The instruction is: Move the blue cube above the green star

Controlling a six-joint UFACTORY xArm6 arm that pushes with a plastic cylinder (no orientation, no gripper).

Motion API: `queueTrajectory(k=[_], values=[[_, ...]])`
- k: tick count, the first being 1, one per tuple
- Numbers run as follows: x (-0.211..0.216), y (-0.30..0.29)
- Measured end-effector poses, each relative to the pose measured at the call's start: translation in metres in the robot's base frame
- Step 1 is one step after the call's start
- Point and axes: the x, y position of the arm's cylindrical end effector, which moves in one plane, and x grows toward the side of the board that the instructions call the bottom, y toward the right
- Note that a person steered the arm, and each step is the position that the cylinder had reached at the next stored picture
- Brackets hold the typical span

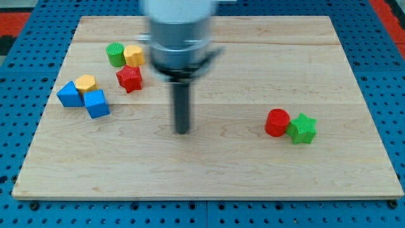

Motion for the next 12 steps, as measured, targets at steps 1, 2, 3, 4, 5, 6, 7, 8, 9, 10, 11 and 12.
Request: queueTrajectory(k=[1, 2, 3, 4, 5, 6, 7, 8, 9, 10, 11, 12], values=[[-0.005, -0.114], [-0.032, -0.125], [-0.043, -0.098], [-0.065, -0.097], [-0.100, -0.114], [-0.100, -0.097], [-0.033, -0.049], [0.007, 0.002], [-0.001, -0.007], [-0.019, -0.044], [-0.036, 0.008], [-0.024, 0.109]])
